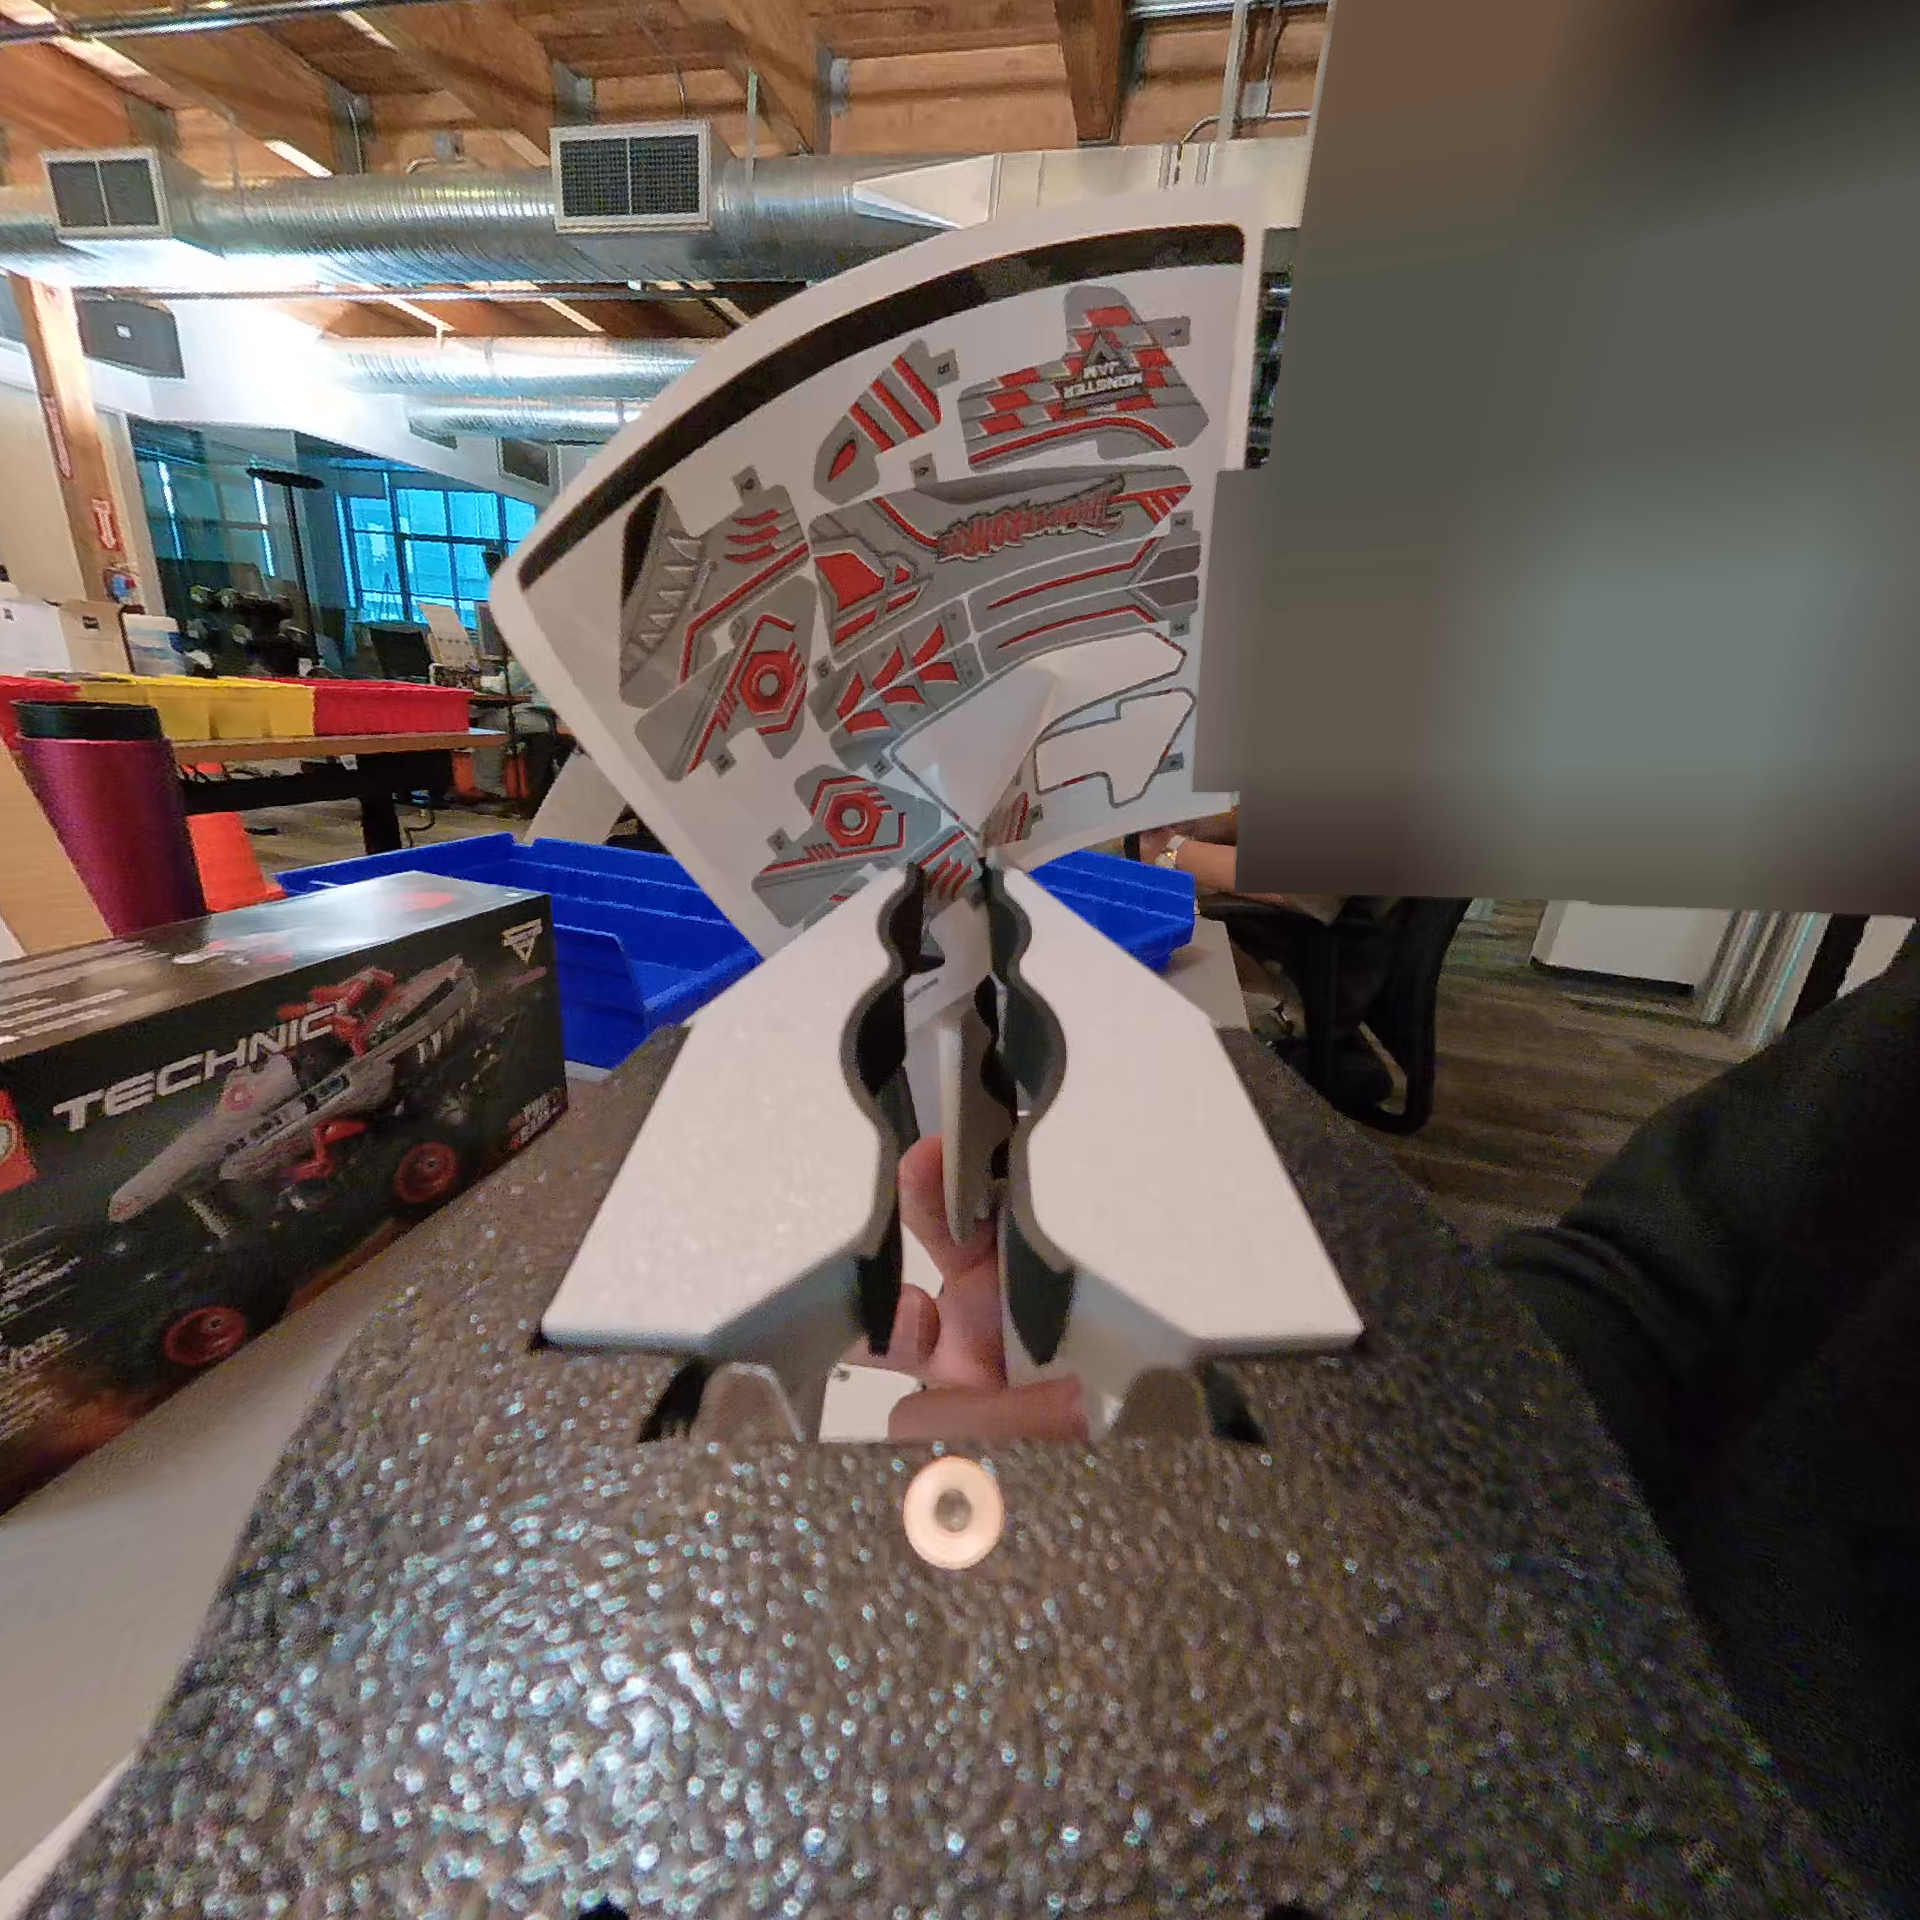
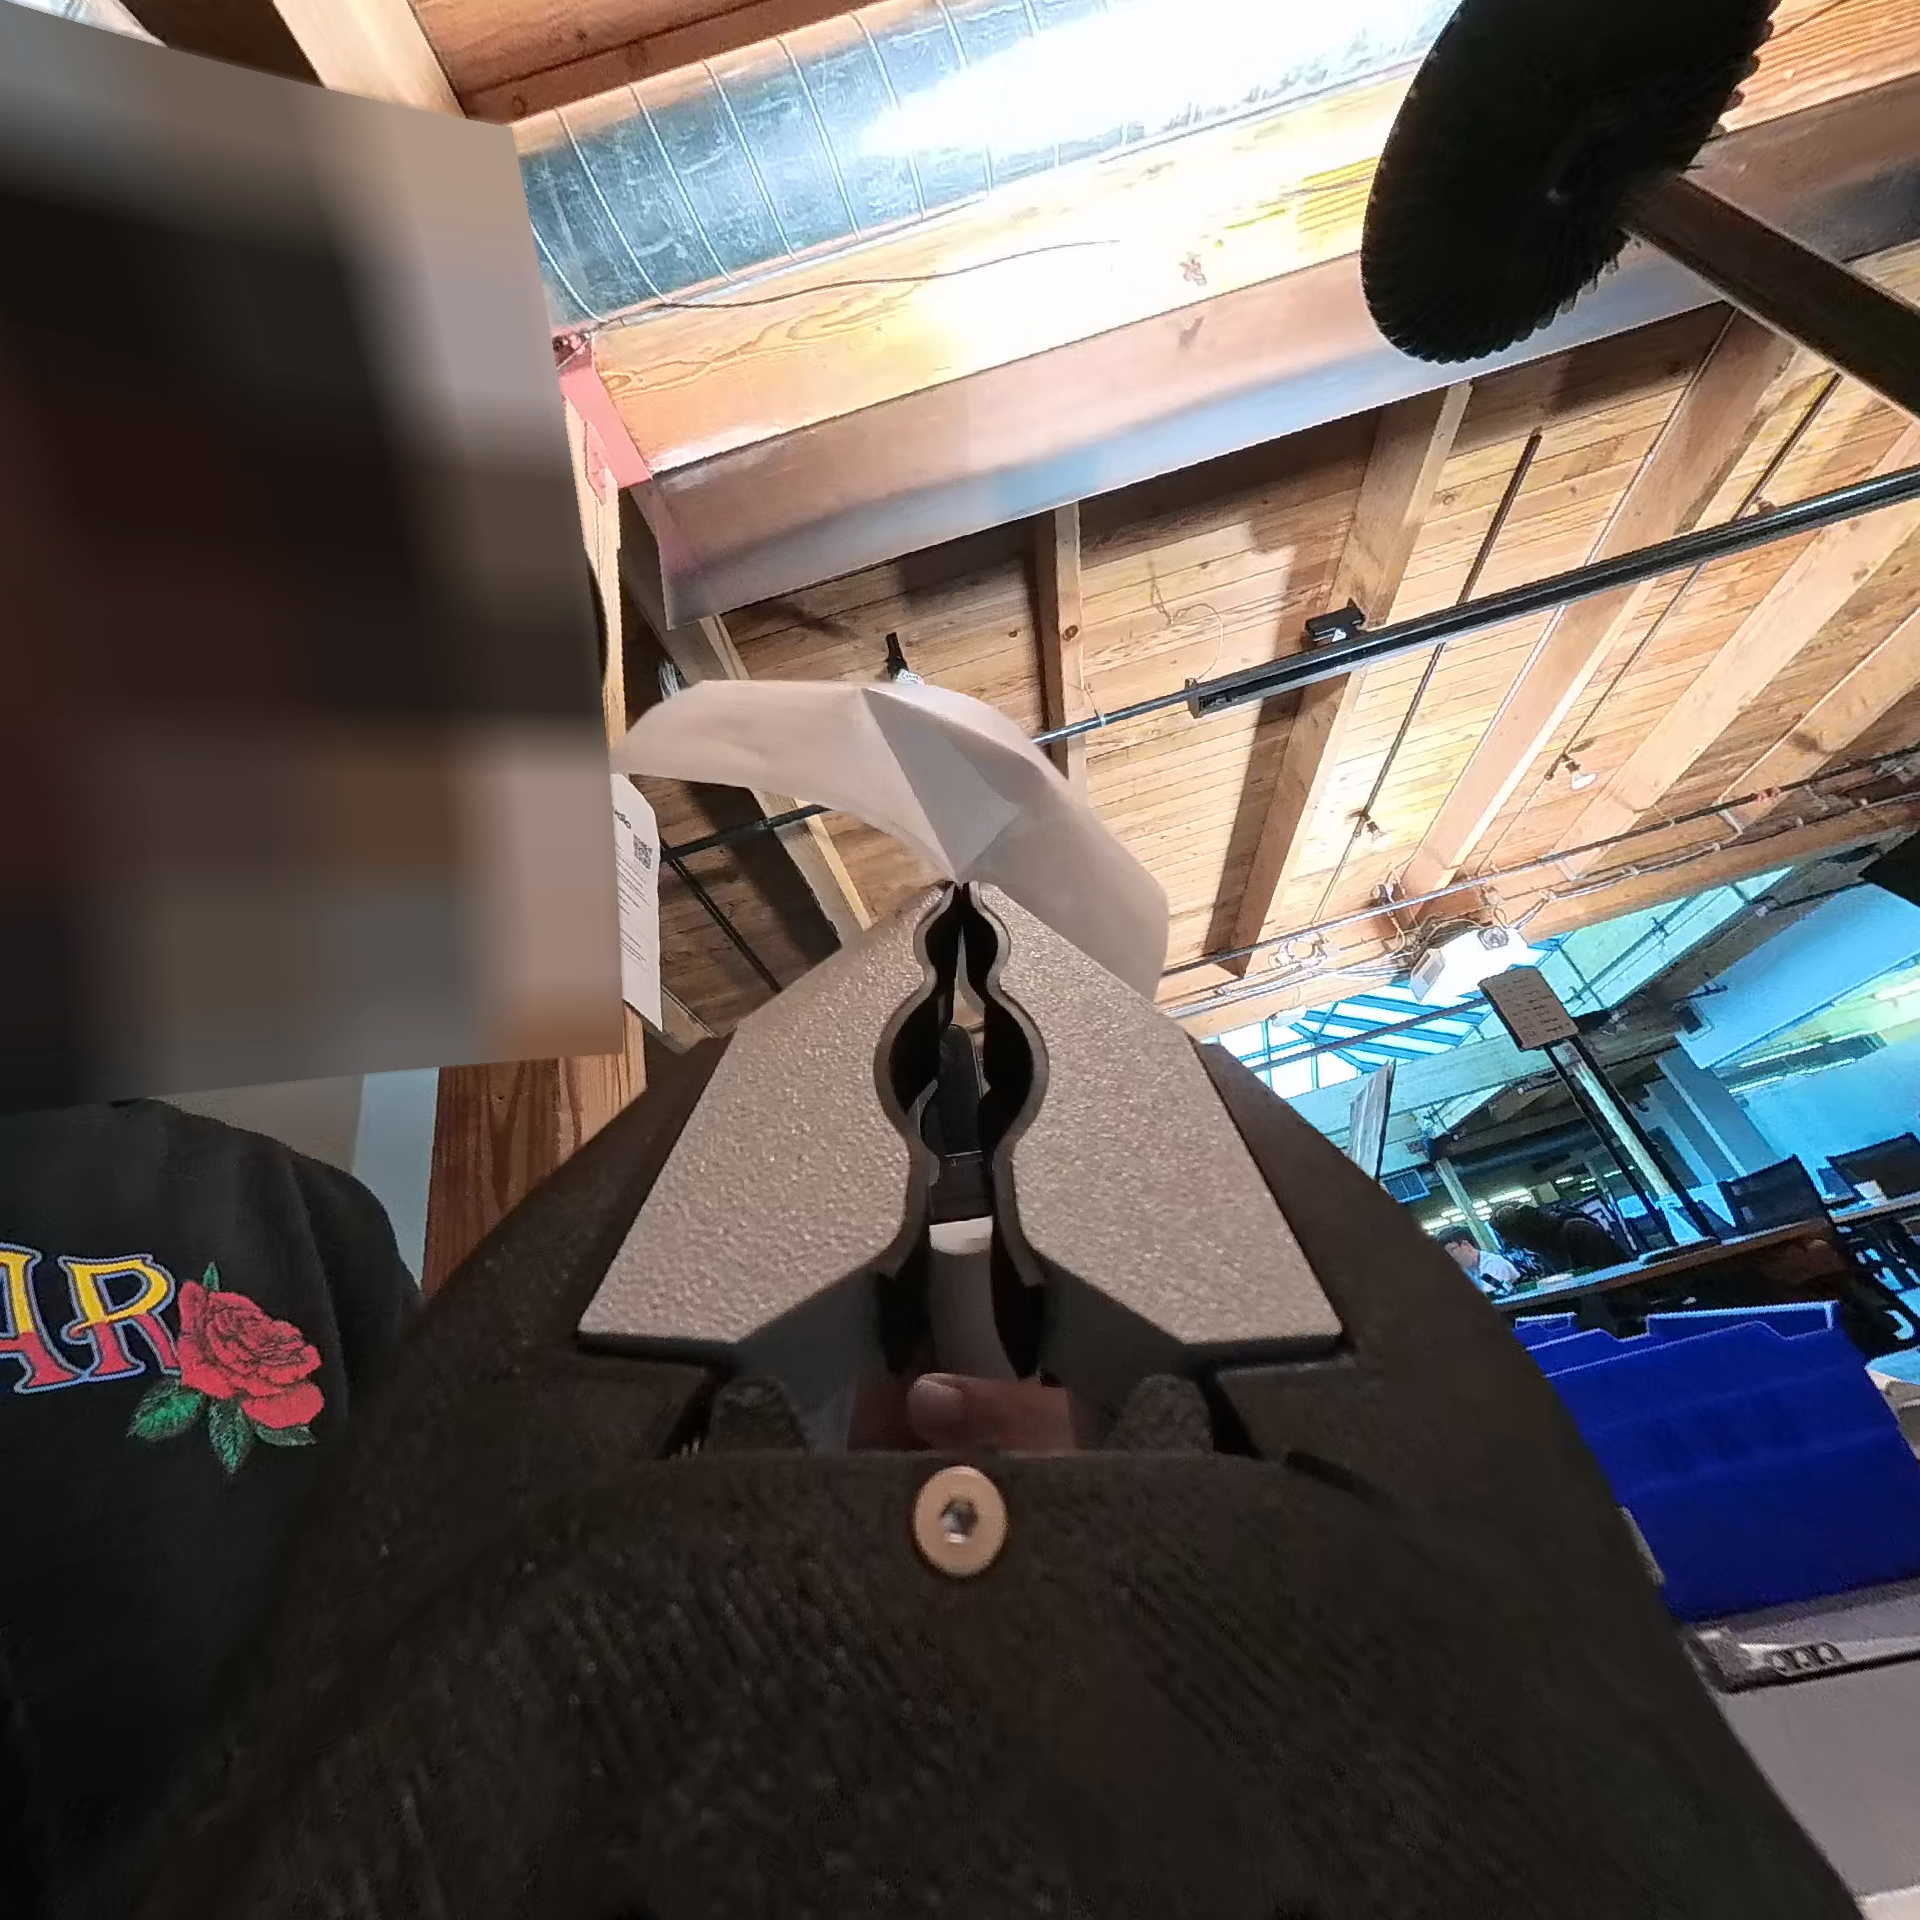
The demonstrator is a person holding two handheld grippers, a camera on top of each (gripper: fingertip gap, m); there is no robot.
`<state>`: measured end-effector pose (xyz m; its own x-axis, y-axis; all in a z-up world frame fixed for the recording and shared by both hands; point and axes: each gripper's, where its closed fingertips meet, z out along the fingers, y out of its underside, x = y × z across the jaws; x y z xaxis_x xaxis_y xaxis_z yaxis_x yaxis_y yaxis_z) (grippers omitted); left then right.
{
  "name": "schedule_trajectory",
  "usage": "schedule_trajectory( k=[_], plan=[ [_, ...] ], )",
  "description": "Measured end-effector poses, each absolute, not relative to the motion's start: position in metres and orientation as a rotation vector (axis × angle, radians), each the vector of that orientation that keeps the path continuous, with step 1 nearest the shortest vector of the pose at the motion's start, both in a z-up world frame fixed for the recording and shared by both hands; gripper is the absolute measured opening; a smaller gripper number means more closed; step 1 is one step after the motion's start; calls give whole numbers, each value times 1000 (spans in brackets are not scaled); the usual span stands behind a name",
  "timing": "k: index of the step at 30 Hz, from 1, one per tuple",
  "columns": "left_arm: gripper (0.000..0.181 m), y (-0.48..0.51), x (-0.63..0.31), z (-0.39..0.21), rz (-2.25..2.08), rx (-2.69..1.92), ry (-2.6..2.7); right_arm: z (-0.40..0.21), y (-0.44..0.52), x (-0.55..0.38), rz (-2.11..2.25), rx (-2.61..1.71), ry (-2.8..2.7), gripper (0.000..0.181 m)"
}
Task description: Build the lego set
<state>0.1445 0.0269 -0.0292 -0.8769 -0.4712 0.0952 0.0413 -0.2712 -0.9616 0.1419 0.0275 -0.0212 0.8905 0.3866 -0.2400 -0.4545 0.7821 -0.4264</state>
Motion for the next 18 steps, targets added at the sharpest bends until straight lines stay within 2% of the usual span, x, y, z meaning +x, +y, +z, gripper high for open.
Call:
schedule_trajectory(
  k=[5,18],
  plan=[
    [0,29,144,-27,-2257,-538,1622,-21,27,144,439,-491,158,0],
    [0,34,155,-30,-2077,-590,1558,-25,28,158,242,-553,250,0]
  ],
)
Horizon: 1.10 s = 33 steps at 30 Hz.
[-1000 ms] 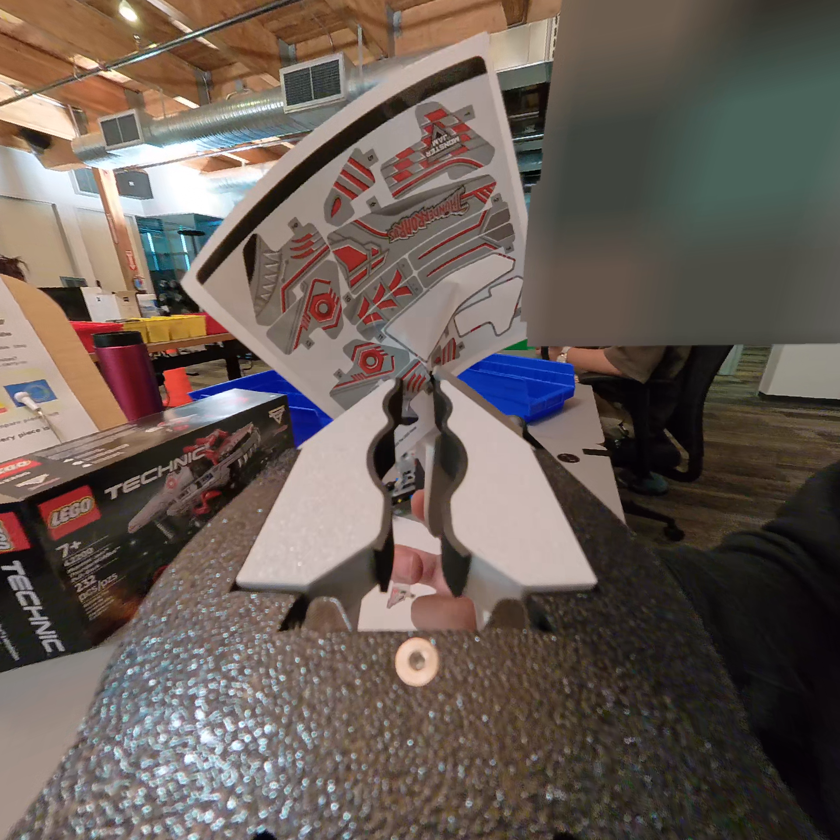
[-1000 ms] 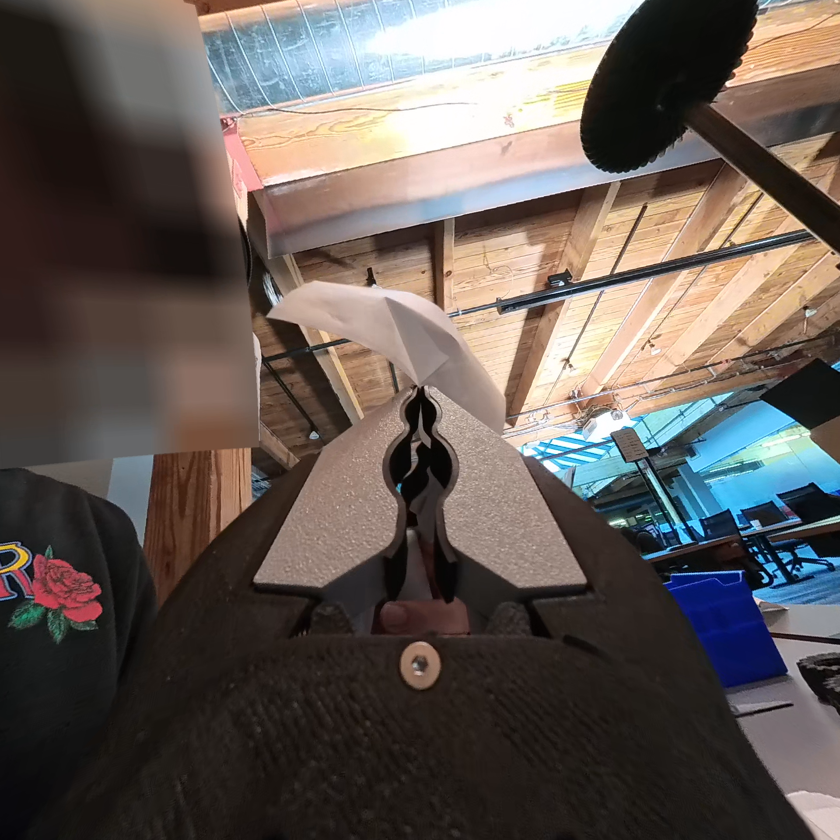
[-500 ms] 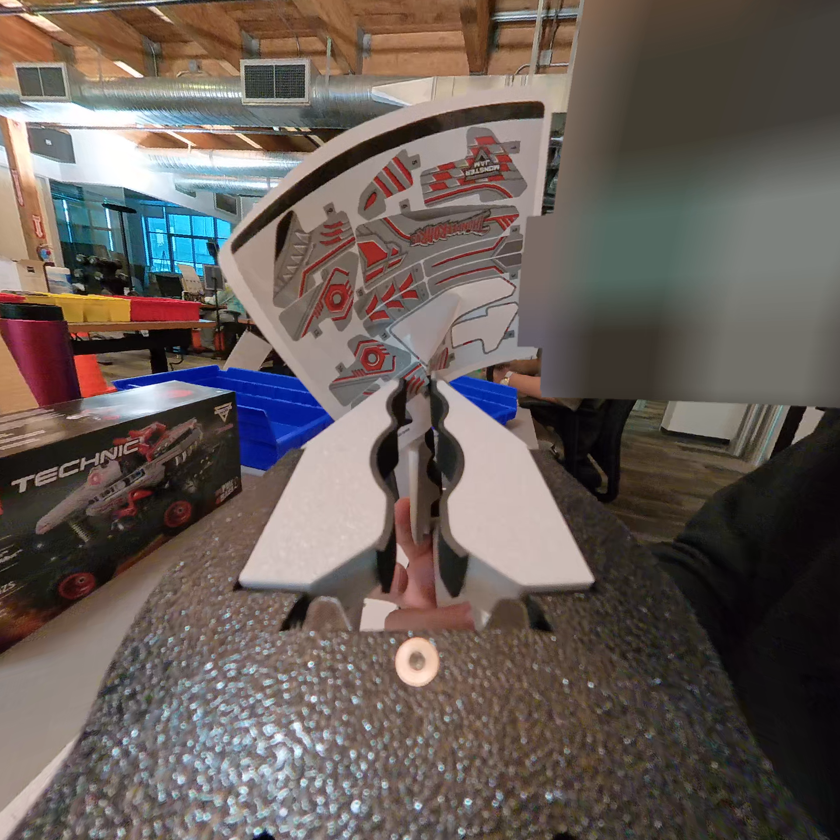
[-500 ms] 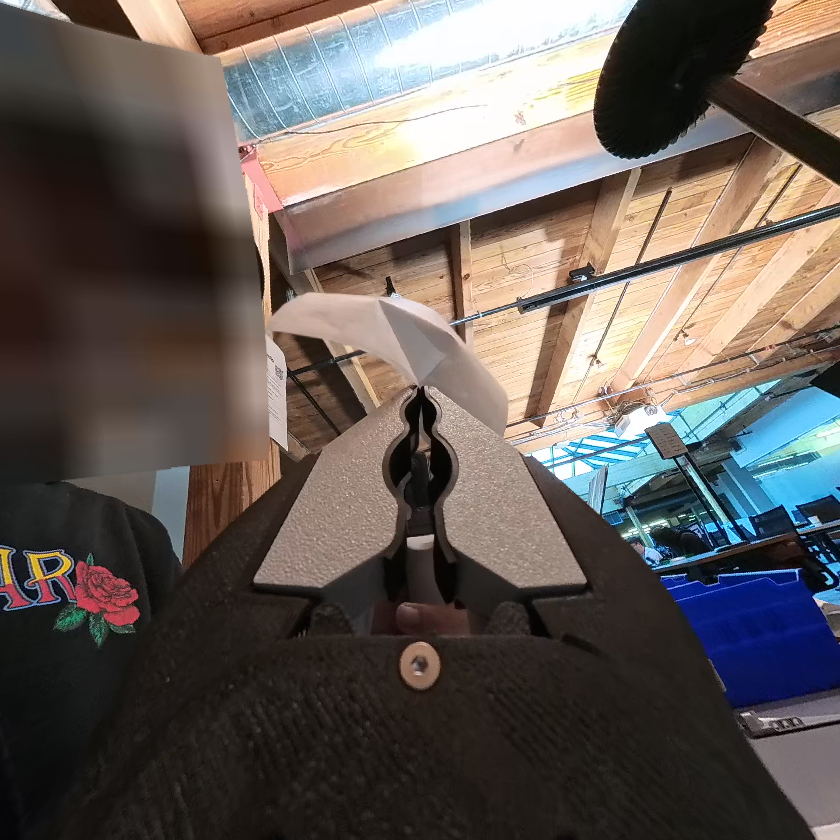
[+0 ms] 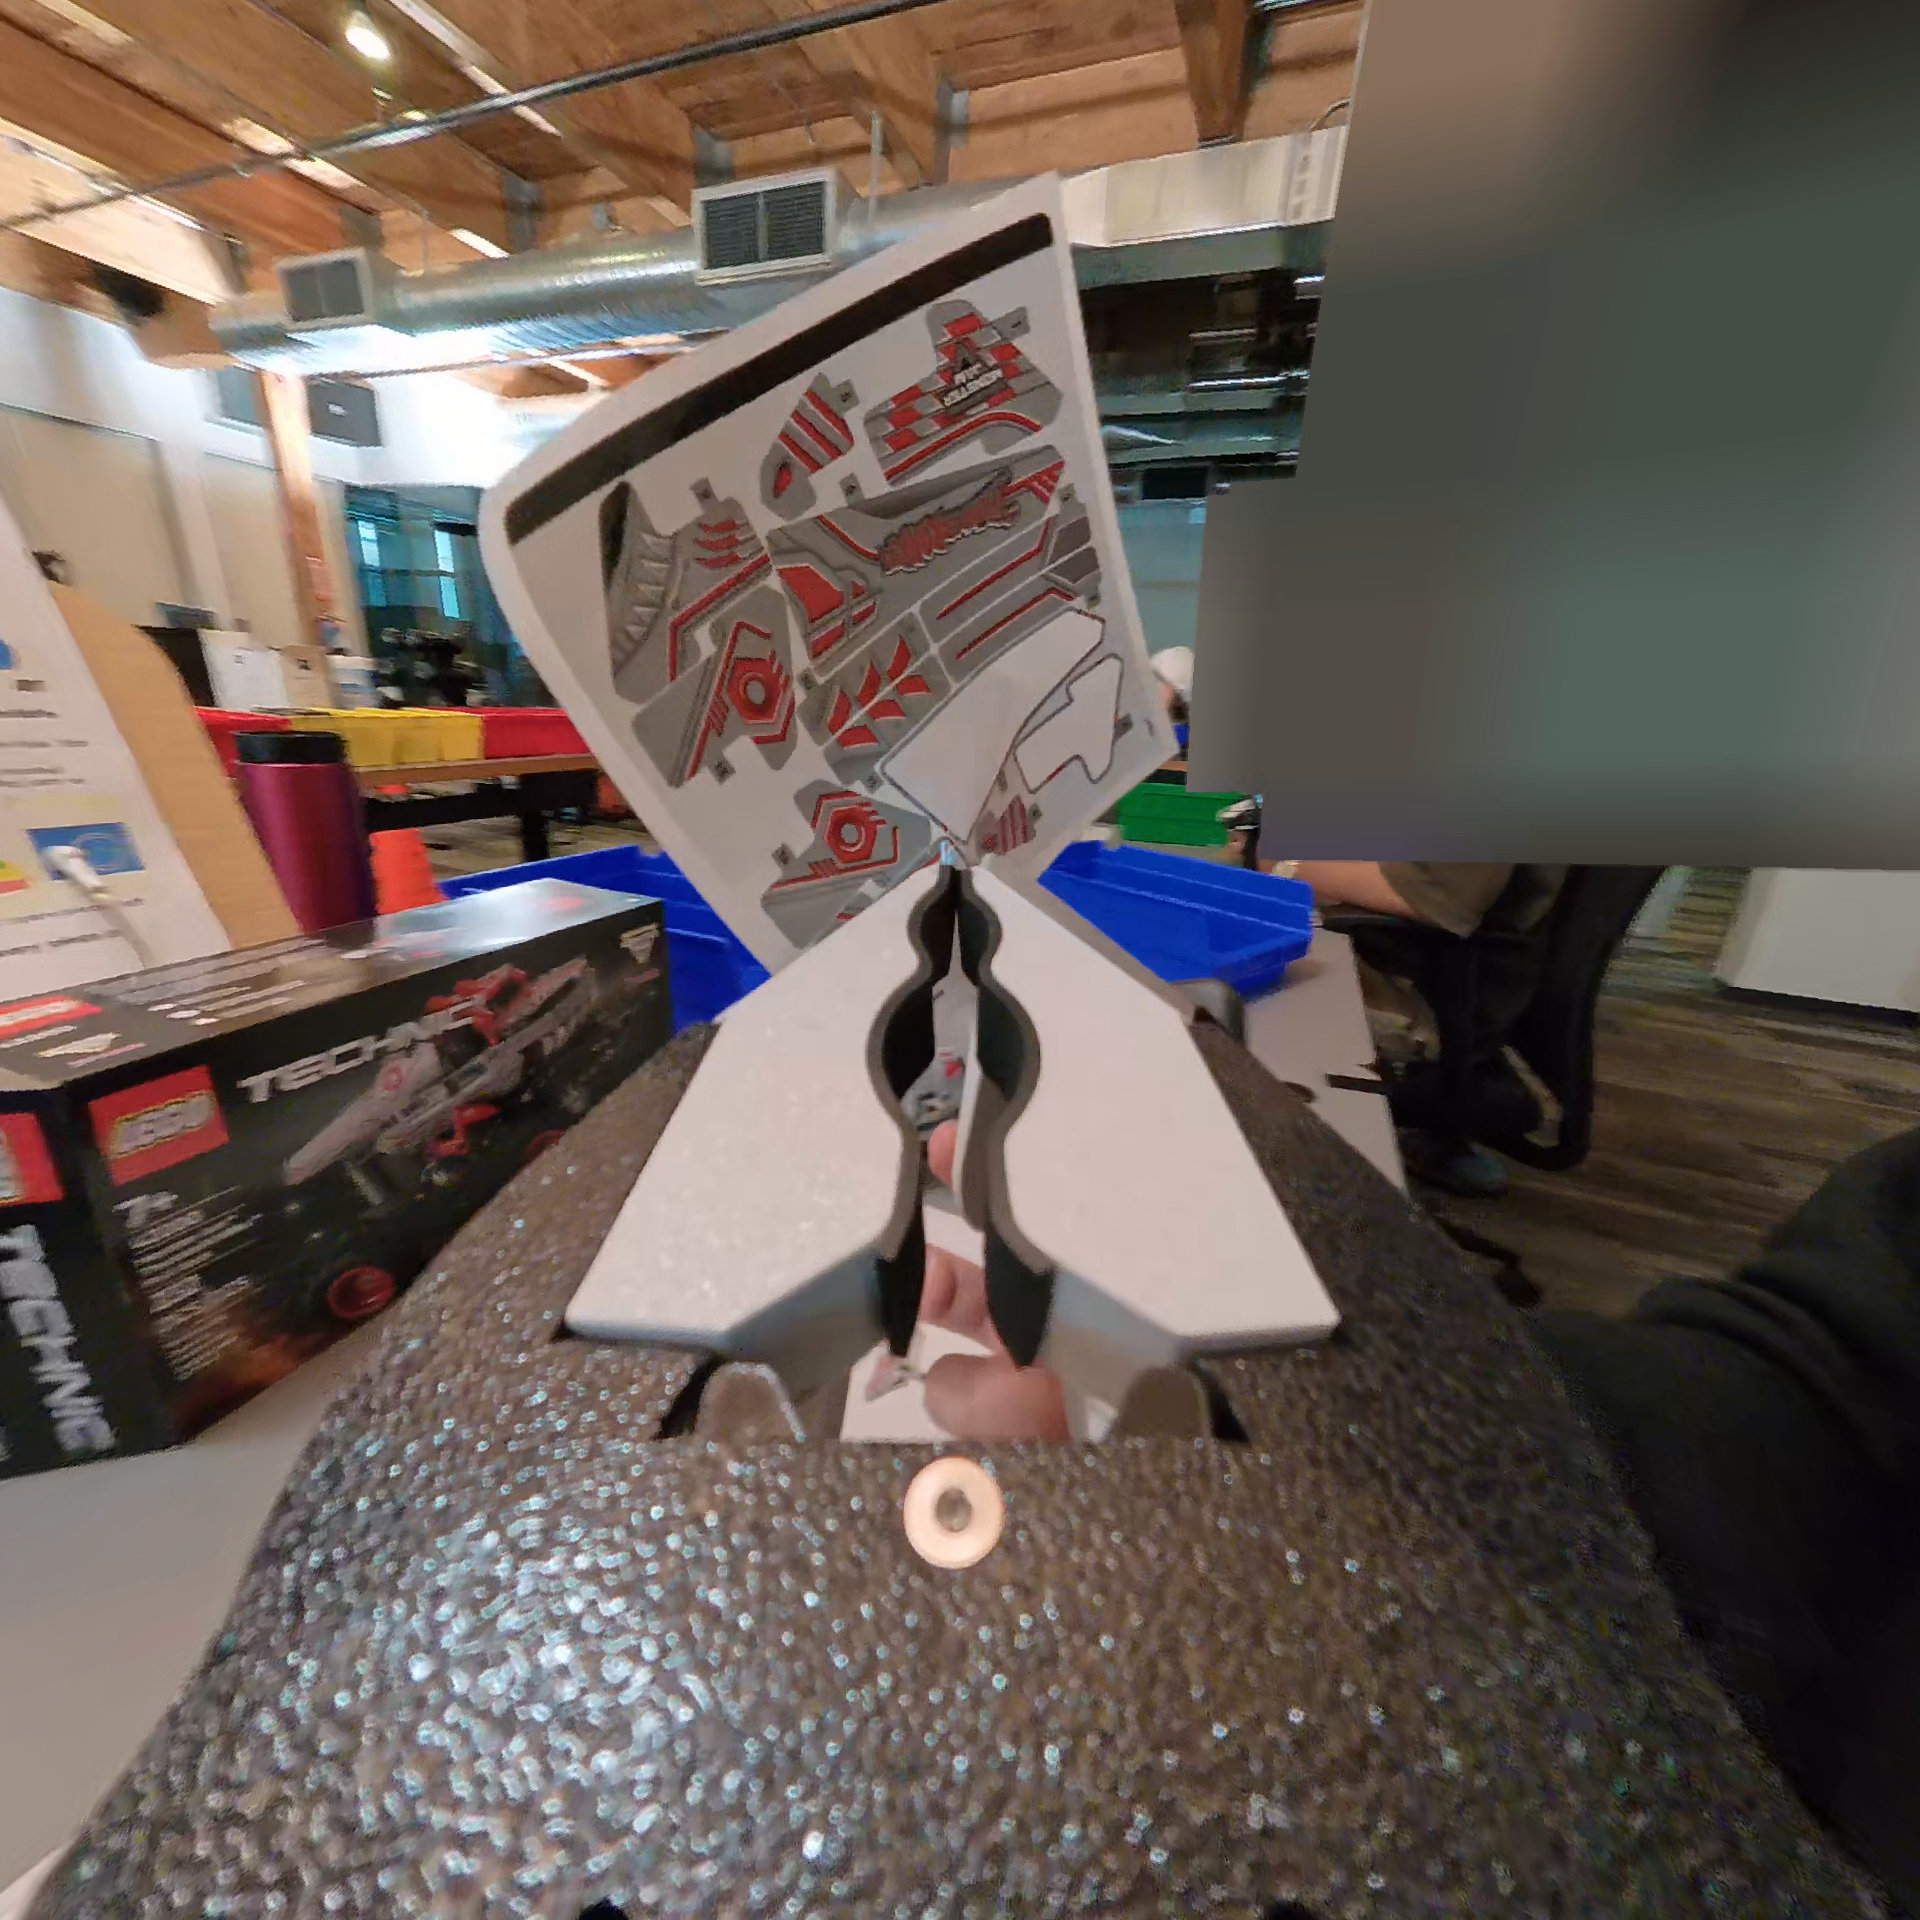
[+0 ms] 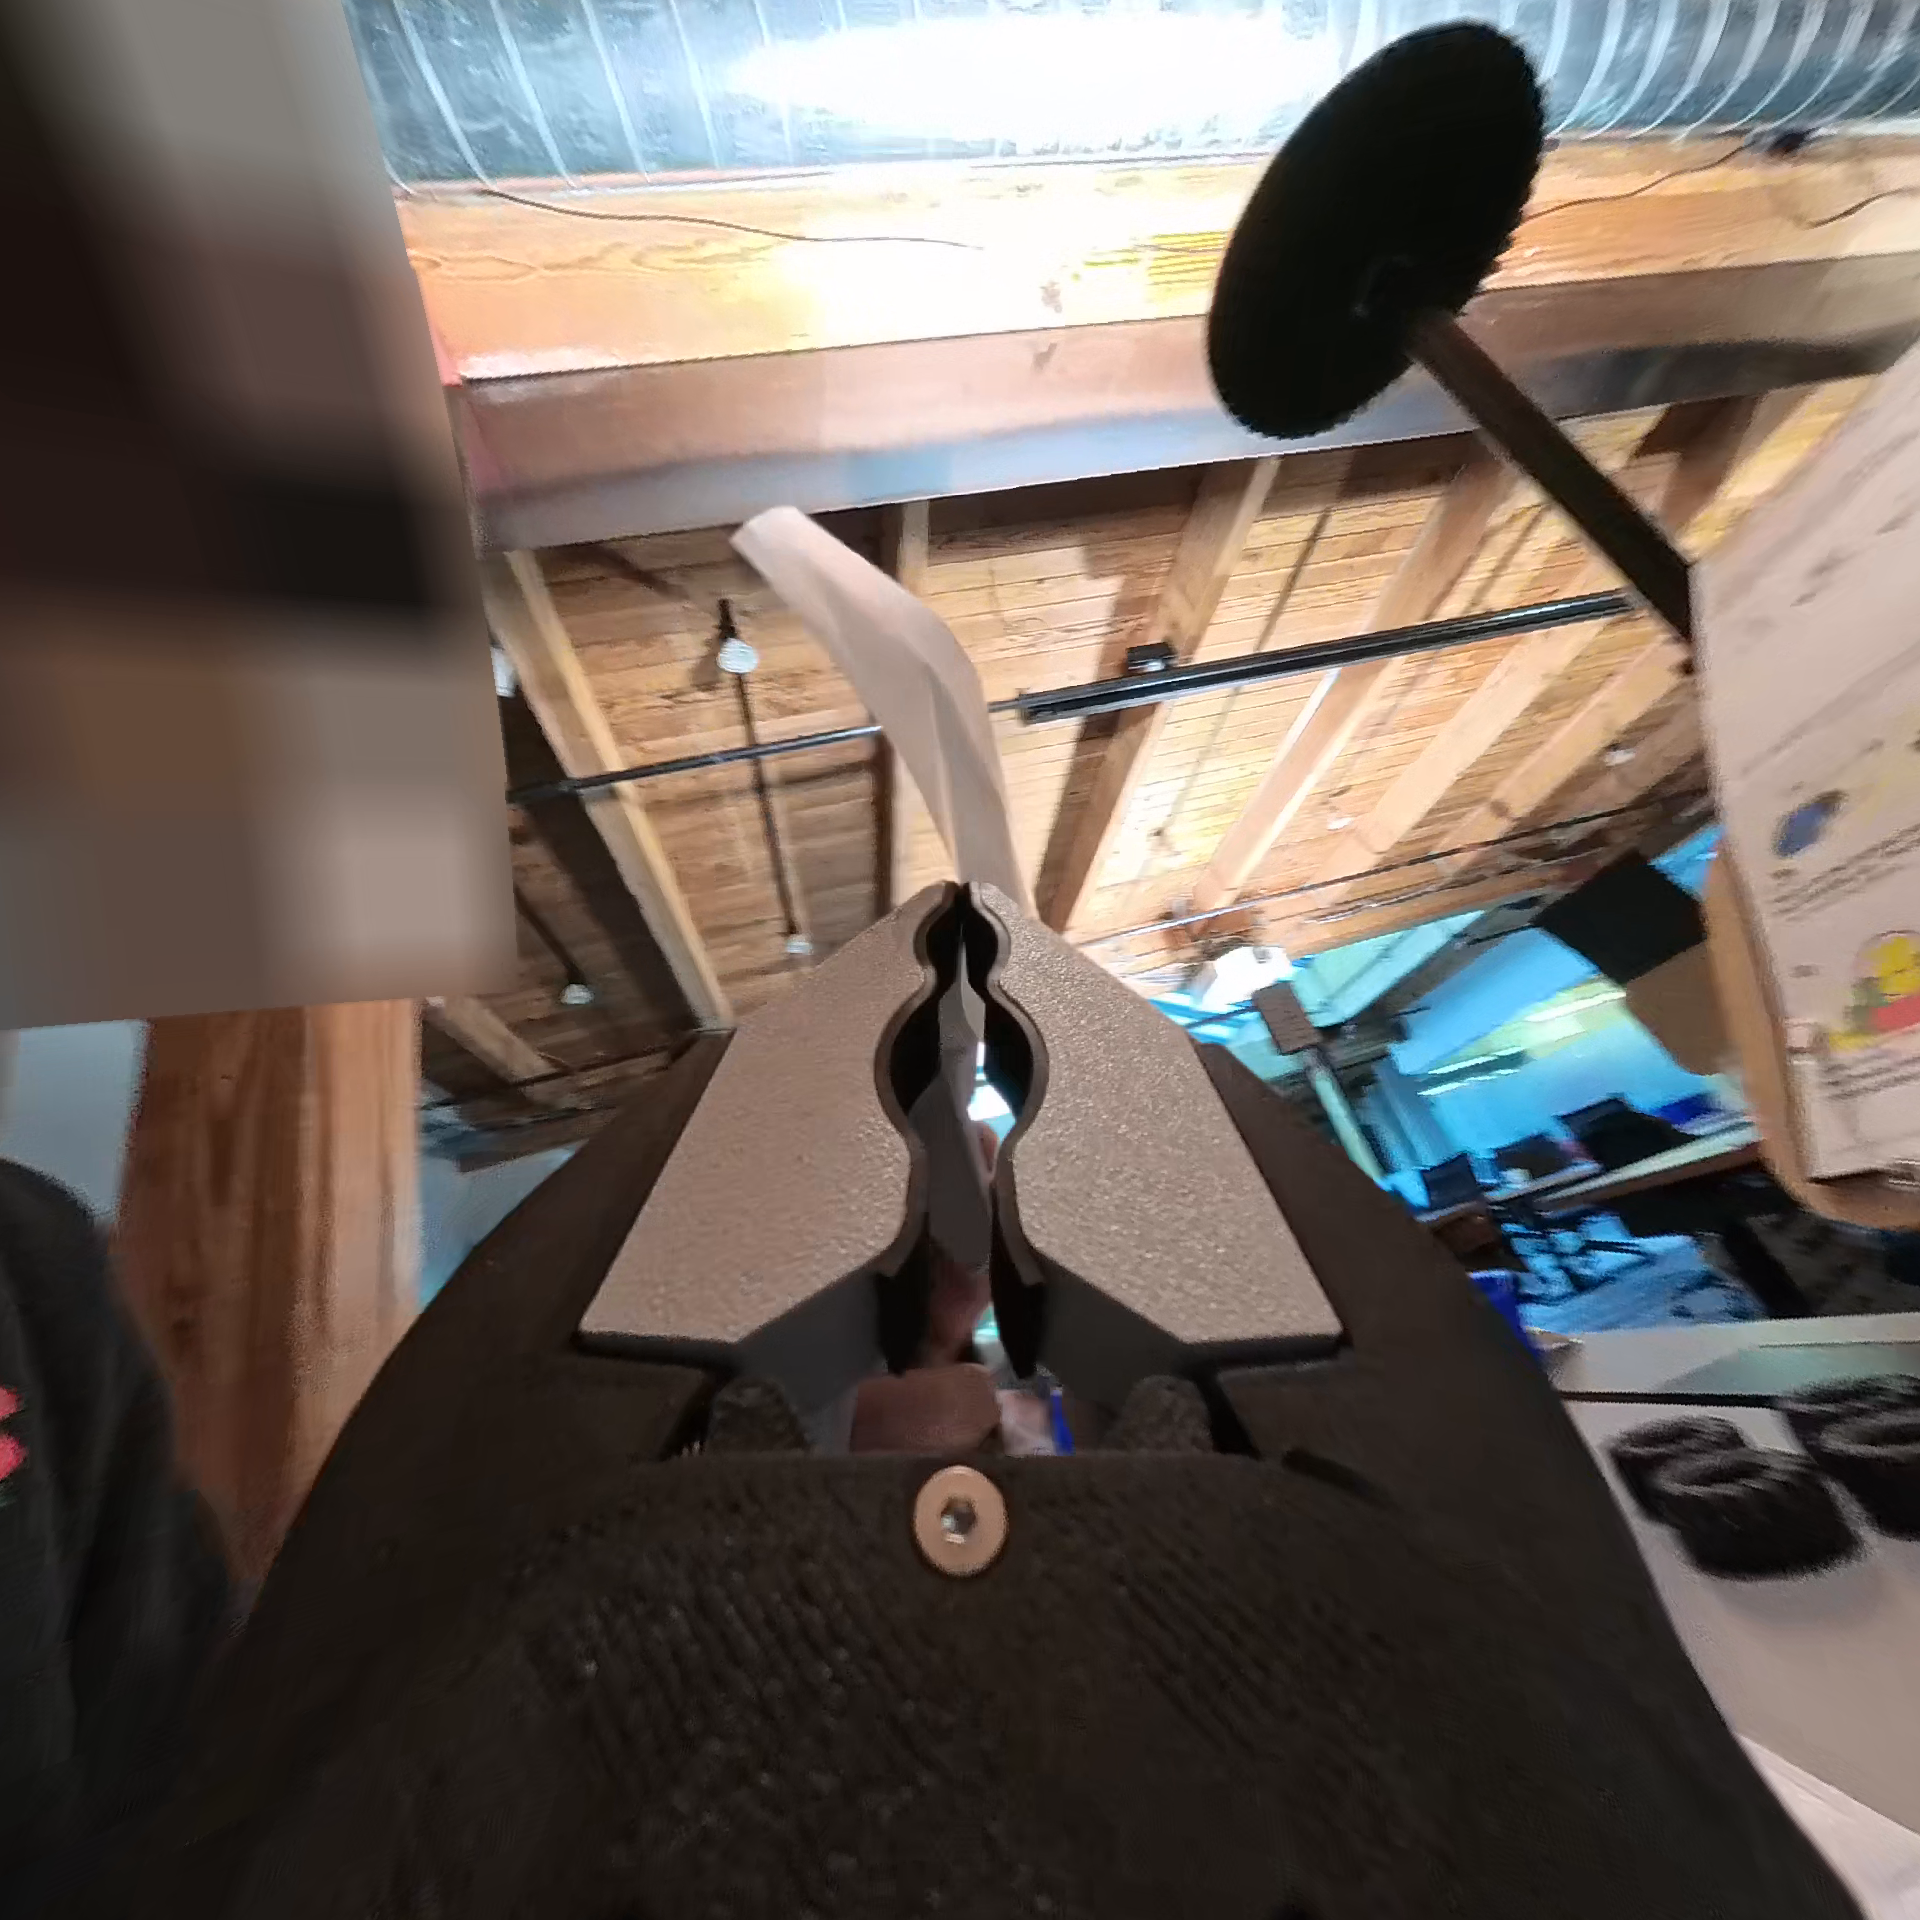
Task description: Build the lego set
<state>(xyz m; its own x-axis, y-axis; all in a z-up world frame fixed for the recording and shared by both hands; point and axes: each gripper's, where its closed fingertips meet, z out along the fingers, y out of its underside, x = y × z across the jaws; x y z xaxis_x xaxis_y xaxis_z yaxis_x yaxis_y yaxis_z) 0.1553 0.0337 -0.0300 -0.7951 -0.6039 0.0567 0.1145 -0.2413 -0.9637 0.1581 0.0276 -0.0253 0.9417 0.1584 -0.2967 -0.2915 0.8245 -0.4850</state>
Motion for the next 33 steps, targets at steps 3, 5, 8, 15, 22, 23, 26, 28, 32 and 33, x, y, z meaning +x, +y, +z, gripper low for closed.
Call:
schedule_trajectory(
  k=[3,5,8,15,22,23,26,28,32,33],
  plan=[
    [0,42,161,-28,-2050,-644,1465,-28,24,170,70,-581,331,0],
    [0,46,164,-27,-2085,-720,1394,-28,23,173,-40,-603,357,0],
    [0,44,166,-30,-2122,-787,1340,-29,20,176,-153,-615,385,0],
    [0,49,172,-37,-2091,-855,1332,-30,14,180,-182,-604,403,0],
    [0,71,175,-32,-2183,-920,1284,-38,11,193,-120,-612,456,0],
    [0,75,174,-29,-2191,-914,1280,-41,11,196,-99,-615,472,0],
    [0,91,168,-23,-2164,-884,1283,-59,15,217,-56,-671,589,0],
    [0,107,165,-22,-2124,-877,1282,-68,17,226,36,-669,629,0],
    [0,141,161,-30,-2048,-890,1283,-95,29,249,243,-679,775,0],
    [0,150,160,-32,-2040,-898,1277,-99,33,254,264,-665,805,0]
  ],
)
